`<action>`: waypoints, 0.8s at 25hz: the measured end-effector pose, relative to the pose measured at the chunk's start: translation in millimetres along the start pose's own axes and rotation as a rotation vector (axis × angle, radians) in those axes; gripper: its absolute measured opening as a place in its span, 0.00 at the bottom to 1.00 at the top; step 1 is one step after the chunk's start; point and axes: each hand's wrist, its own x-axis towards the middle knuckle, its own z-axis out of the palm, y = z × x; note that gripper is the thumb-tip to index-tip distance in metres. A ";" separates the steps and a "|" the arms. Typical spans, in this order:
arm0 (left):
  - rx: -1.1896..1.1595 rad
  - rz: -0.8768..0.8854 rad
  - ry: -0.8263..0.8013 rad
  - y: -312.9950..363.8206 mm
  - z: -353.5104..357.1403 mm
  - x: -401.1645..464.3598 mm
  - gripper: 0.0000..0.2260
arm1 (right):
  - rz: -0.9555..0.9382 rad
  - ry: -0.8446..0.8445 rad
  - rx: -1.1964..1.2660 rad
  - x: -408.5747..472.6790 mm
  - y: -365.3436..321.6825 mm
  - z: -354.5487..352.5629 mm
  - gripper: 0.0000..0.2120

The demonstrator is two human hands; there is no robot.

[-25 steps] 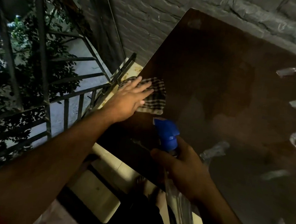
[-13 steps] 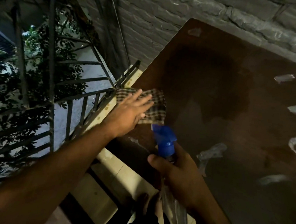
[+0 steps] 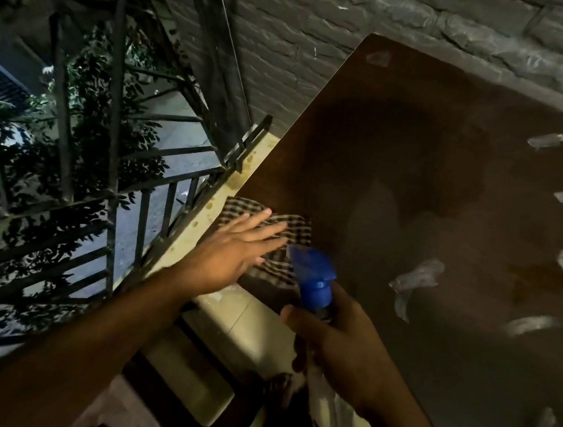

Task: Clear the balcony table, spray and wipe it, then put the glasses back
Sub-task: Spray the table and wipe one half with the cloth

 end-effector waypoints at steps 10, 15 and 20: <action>-0.148 -0.115 -0.044 -58.3 -27.7 57.3 0.21 | -0.042 -0.012 -0.311 28.7 9.5 43.9 0.16; -0.124 -0.145 0.052 -27.5 -24.9 44.2 0.21 | 0.070 -0.006 -0.255 20.2 16.2 28.0 0.24; -0.002 0.077 -0.074 1.1 -0.5 -33.9 0.22 | 0.004 0.019 -0.133 9.2 7.6 9.5 0.22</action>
